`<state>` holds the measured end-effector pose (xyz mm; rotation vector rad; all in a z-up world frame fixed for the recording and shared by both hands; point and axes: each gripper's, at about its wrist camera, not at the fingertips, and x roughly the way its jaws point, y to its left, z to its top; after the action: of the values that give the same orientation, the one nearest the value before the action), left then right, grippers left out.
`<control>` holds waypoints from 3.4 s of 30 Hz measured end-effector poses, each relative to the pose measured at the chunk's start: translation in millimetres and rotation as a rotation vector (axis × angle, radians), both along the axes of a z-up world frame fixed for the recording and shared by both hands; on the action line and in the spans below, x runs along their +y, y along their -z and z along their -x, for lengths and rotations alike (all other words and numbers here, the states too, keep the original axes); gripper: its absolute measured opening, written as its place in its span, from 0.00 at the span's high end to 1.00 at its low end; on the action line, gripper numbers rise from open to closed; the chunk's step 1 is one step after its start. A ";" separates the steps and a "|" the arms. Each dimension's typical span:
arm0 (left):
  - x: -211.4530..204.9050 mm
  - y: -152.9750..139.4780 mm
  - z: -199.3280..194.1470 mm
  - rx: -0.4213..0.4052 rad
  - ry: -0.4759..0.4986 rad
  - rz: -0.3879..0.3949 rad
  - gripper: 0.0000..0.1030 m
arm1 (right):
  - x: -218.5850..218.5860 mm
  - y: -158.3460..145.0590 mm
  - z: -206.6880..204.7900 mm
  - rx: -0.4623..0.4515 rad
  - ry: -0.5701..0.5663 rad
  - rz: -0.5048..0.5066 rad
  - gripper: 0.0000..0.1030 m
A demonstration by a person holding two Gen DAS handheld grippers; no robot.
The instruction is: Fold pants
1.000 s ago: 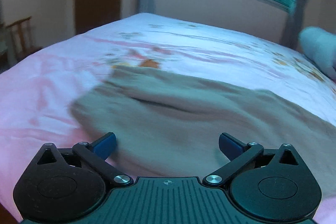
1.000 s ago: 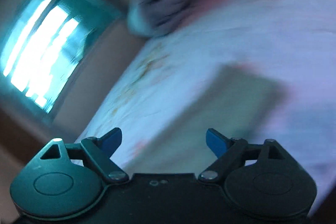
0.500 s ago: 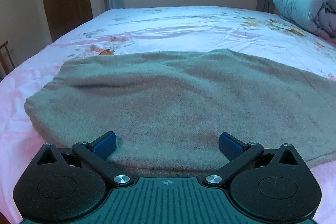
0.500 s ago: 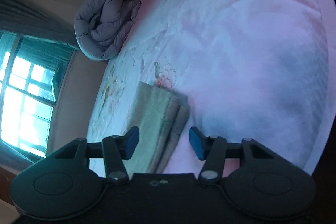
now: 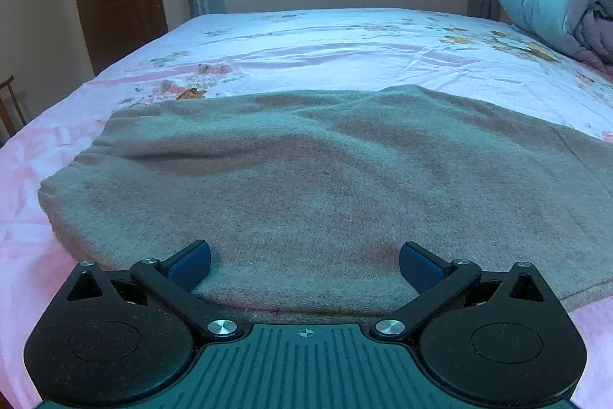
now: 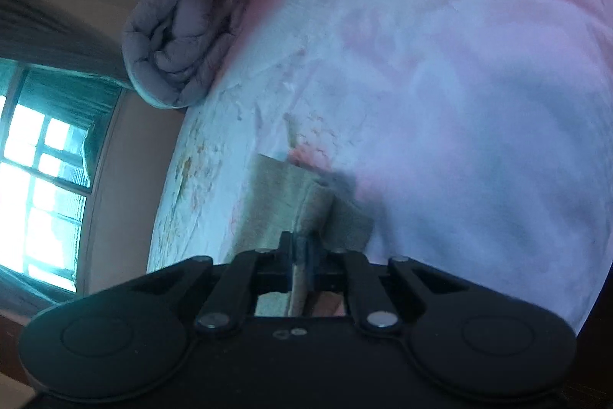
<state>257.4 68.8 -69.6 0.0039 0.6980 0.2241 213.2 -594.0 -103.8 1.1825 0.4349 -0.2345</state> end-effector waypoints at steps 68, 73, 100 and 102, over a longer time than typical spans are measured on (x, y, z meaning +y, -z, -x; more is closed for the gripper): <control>-294.0 5.6 -2.8 0.017 0.272 0.075 0.00 | -4.3 28.0 19.3 -0.019 -0.033 0.002 0.80; -297.7 11.4 -1.6 0.010 0.288 0.047 0.00 | 0.5 21.6 11.2 0.033 -0.050 0.076 0.91; 113.1 -39.9 127.0 -0.189 -0.215 0.206 0.00 | 414.5 -95.0 -32.3 -0.214 -0.811 0.925 0.86; 121.9 -33.2 131.1 -0.182 -0.235 0.221 0.00 | 459.8 -60.6 -26.4 -0.132 -1.004 0.954 0.77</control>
<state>126.3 190.7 -36.4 -0.3081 0.5378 0.3668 239.6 -134.2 -43.2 -0.0325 0.6453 0.4750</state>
